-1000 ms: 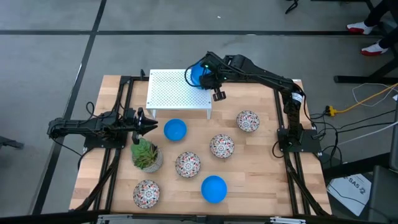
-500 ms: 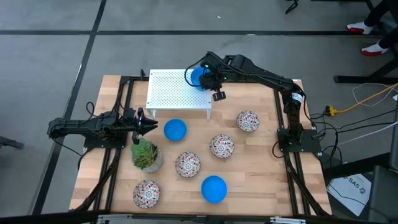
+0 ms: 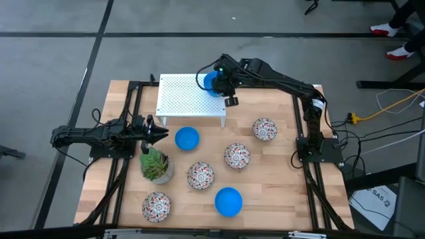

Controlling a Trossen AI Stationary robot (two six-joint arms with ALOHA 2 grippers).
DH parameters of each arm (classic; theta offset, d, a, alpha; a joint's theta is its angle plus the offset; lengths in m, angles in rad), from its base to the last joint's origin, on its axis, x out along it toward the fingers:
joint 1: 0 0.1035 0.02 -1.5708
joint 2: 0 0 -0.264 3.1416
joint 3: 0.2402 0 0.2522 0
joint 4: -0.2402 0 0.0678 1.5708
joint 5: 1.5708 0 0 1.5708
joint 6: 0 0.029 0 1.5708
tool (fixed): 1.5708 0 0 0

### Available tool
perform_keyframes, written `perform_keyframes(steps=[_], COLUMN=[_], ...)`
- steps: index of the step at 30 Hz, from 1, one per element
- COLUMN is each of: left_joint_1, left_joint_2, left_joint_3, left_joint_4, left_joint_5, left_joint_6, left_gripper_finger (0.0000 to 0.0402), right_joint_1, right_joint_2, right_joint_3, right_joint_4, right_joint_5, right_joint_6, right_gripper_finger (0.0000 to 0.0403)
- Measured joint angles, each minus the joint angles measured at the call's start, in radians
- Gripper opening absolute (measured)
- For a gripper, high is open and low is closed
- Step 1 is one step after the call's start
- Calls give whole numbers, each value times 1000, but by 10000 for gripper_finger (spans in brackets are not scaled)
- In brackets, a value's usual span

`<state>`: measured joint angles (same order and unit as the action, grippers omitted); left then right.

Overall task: Pick & Place Mini bowls
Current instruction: Stack the blue bowl on the blue bowl on the shelf

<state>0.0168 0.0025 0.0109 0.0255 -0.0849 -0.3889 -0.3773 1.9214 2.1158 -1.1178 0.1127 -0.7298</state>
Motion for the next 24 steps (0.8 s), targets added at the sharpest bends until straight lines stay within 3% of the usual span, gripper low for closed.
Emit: perform_keyframes(steps=[6,12,24], left_joint_1=[0,0,0], left_joint_2=[0,0,0], left_joint_3=[0,0,0], left_joint_4=[0,0,0], left_joint_5=[0,0,0], left_joint_6=[0,0,0], left_gripper_finger=[100,100,100], right_joint_1=[4,3,-1], right_joint_2=[-21,-17,28], right_joint_3=[1,1,1], right_joint_4=[37,36,44], right_joint_5=[-33,-64,-64], right_joint_6=[40,71,87], right_gripper_finger=[96,11,8])
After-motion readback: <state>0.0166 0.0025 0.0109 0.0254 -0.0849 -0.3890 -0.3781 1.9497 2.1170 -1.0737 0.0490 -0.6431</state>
